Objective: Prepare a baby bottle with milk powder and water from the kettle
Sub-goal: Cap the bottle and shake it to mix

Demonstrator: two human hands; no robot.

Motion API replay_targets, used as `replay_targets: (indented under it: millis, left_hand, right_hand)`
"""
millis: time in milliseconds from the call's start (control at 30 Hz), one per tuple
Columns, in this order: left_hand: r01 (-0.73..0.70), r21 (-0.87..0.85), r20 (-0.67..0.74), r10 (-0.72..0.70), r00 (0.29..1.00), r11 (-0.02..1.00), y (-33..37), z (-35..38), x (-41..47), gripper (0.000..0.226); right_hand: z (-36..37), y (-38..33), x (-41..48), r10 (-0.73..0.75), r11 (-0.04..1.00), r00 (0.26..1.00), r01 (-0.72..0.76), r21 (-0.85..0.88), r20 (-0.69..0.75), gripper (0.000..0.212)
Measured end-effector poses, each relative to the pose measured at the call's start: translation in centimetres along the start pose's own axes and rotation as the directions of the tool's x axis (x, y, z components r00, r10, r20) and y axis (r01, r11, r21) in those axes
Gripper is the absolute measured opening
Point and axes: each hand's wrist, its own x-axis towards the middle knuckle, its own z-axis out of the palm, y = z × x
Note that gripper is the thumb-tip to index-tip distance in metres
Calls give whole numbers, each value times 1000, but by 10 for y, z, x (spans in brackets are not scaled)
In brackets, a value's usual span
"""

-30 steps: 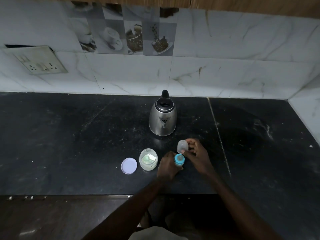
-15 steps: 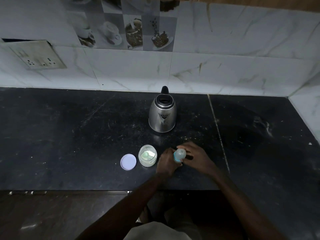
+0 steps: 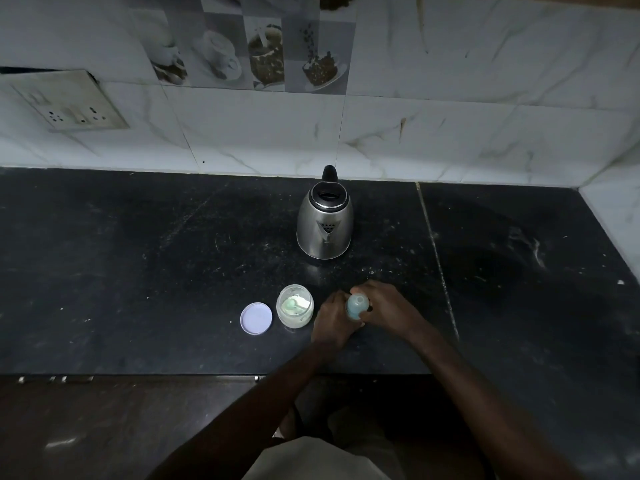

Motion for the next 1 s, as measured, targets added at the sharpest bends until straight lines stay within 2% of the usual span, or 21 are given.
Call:
replay_targets:
  millis: [300, 400, 500, 633, 700, 767, 867, 1000]
  left_hand:
    - [2, -35, -26, -3, 1000, 999, -2, 2, 0, 46]
    - [-2, -33, -24, 2, 1000, 999, -4, 2, 1, 46]
    - [-12, -28, -13, 11, 1000, 1000, -4, 2, 1, 46]
    - [-19, -41, -23, 18, 1000, 999, -6, 2, 1, 45]
    - [-27, -32, -17, 27, 999, 999, -6, 1, 1, 47]
    - [-40, -8, -6, 40, 999, 999, -4, 2, 1, 53]
    - [-32, 26, -2, 33, 999, 999, -2, 3, 1, 54]
    - [-5, 6, -6, 5, 1000, 1000, -3, 3, 1, 51]
  right_hand:
    - [1, 1, -4, 6, 998, 998, -2, 58, -59, 49]
    - [1, -3, -5, 45, 997, 997, -41, 65, -66, 34]
    - [1, -12, -5, 94, 995, 995, -96, -35, -43, 37]
    - [7, -29, -1, 266, 894, 964, -250, -372, -9, 53]
    - [9, -34, 0, 267, 895, 964, -241, -375, 19, 58]
    - [10, -36, -1, 202, 927, 978, -172, -332, 56, 60]
    - [8, -38, -2, 157, 912, 985, -116, -393, 73, 43]
    - [3, -41, 4, 210, 904, 977, -178, -388, 40, 34]
